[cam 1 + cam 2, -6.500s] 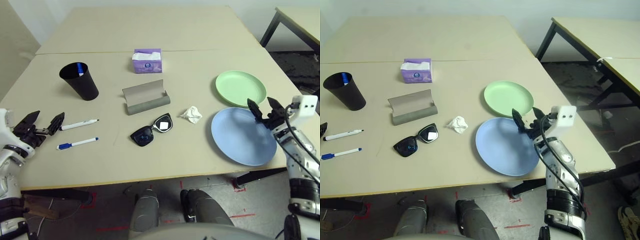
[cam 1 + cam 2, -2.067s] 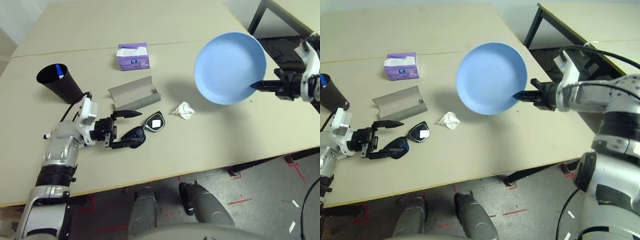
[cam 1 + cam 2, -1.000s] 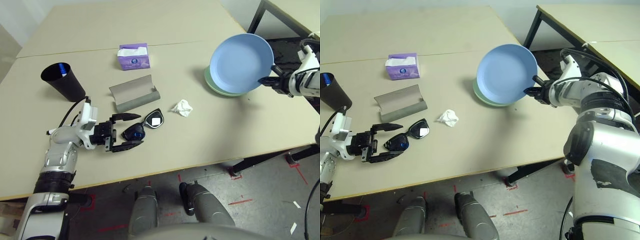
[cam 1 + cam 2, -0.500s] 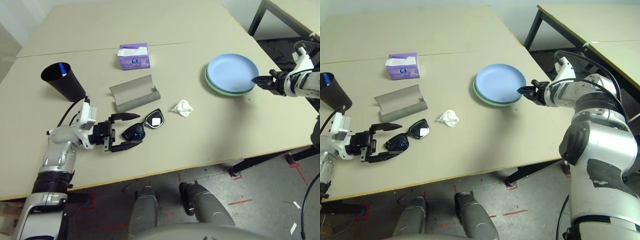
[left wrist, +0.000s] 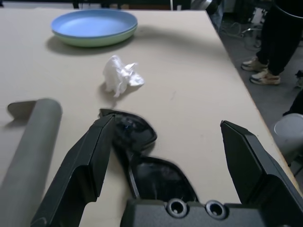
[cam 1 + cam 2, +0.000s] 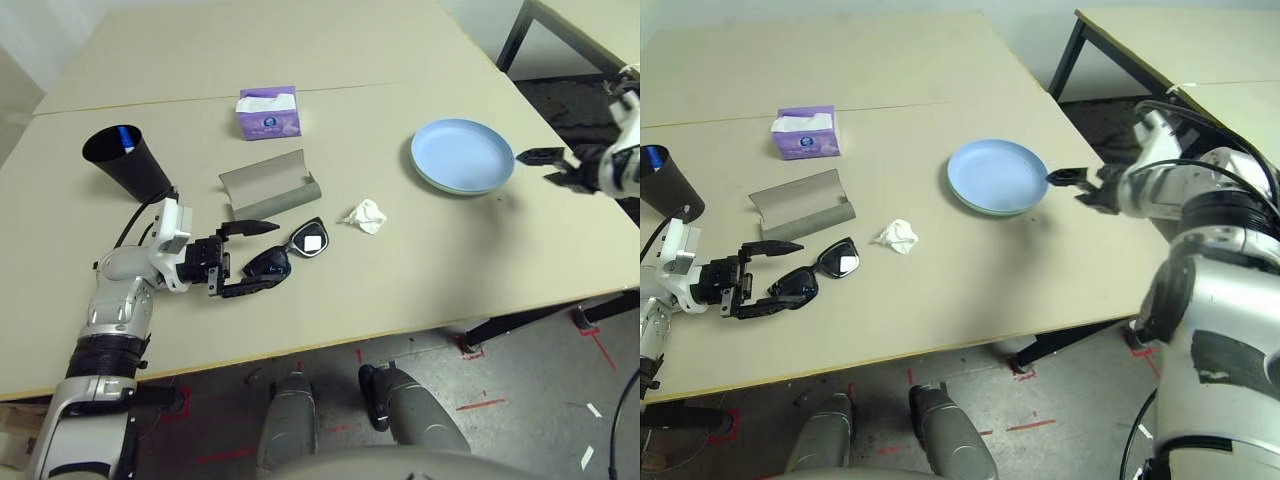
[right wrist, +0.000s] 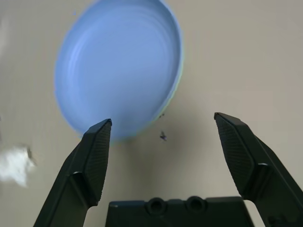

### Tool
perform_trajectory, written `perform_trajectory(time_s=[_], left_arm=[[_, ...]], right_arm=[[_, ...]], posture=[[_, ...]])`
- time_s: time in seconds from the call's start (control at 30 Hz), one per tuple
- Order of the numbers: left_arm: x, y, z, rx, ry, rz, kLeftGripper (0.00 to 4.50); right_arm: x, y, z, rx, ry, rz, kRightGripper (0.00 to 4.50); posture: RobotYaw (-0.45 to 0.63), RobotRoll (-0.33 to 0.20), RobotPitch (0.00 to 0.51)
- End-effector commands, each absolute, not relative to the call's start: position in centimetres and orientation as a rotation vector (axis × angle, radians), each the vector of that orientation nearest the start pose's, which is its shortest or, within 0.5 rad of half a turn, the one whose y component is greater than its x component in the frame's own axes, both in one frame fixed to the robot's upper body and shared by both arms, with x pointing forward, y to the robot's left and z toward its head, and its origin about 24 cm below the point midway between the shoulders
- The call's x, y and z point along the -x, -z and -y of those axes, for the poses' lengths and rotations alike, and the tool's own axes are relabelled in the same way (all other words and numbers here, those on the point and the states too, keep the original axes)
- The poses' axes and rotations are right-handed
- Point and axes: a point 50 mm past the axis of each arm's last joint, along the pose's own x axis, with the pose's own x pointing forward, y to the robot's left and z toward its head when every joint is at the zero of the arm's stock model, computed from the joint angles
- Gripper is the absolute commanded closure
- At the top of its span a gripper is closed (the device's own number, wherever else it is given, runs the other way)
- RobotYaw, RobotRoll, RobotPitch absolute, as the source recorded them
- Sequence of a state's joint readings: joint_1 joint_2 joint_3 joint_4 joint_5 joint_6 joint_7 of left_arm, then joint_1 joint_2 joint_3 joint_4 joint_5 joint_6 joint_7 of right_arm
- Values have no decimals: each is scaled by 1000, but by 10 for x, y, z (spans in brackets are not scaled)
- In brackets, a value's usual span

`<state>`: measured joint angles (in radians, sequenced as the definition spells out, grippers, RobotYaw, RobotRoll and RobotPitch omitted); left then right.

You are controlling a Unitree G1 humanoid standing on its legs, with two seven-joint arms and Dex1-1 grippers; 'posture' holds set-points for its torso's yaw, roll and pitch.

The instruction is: Organize and tidy the items on the table.

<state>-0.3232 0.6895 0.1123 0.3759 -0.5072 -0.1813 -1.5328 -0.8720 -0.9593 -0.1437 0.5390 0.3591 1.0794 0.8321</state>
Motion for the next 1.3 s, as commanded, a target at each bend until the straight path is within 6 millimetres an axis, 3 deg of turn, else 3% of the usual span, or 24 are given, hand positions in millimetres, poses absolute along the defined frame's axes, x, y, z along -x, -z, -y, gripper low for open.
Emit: perform_trajectory(time_s=[0.03,0.17,0.23,0.3,0.43,0.57,0.83,1.03,1.3], left_arm=[[-262,-122,-269,-301,1288,57,0],[-260,-124,-275,-307,1267,40,0],[-260,-125,-280,-314,1228,25,0],[-260,-125,-283,-328,1194,17,0],[-257,-127,-287,-318,1126,26,0],[-253,-129,-297,-327,1027,14,0],[-243,-121,-306,-343,900,-28,0],[-238,-117,-305,-328,875,-28,0],[-240,-115,-296,-304,893,-10,0]], right_arm=[[-283,-223,309,102,-455,-470,75],[-242,-182,283,357,-618,-440,75],[-230,-157,265,383,-689,-369,75],[-224,-144,252,387,-720,-313,75],[-231,-127,225,420,-768,-209,75],[-251,-119,196,453,-830,-125,75],[-274,-108,164,425,-915,-93,75],[-287,-100,147,415,-947,-100,75],[-306,-94,109,375,-955,-104,75]], posture=[[-86,0,197],[-88,0,196],[-84,0,195],[-78,0,194],[-59,0,192],[-29,0,188],[10,0,183],[21,0,179],[21,0,178]])
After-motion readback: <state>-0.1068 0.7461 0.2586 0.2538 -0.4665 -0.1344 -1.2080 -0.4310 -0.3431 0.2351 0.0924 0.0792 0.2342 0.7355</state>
